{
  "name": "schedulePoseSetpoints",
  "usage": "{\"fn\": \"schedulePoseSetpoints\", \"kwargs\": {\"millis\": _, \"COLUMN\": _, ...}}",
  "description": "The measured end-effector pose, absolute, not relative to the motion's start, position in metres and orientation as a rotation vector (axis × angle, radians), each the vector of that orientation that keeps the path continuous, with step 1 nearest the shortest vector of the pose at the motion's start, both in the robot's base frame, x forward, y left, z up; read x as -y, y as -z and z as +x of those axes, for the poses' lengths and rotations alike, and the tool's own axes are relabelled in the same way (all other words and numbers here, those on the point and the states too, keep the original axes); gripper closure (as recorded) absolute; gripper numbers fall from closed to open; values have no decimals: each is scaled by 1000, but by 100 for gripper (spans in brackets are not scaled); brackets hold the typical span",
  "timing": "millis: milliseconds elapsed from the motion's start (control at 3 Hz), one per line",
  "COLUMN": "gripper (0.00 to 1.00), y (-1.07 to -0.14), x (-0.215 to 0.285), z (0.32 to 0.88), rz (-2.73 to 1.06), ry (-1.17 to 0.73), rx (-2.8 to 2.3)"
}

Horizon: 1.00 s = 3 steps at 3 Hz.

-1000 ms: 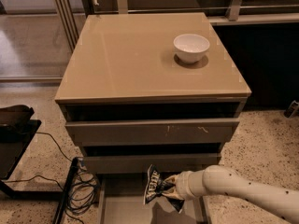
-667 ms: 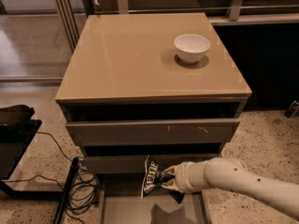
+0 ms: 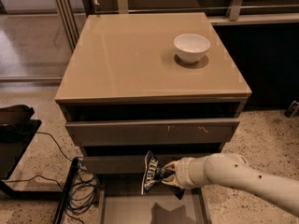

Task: Pick blue chip bag from bottom drawer and place on counter

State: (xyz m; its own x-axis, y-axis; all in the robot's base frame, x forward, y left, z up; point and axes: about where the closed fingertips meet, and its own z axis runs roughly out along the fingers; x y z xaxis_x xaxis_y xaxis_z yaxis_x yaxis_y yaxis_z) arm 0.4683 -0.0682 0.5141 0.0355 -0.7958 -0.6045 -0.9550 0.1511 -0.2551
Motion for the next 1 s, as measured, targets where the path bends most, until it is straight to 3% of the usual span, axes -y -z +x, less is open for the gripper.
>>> {"fn": "schedulePoseSetpoints", "kwargs": {"millis": 1000, "gripper": 100, "y": -641, "x": 19, "z": 427, "rz": -1879, "ry": -142, "rx": -1479}}
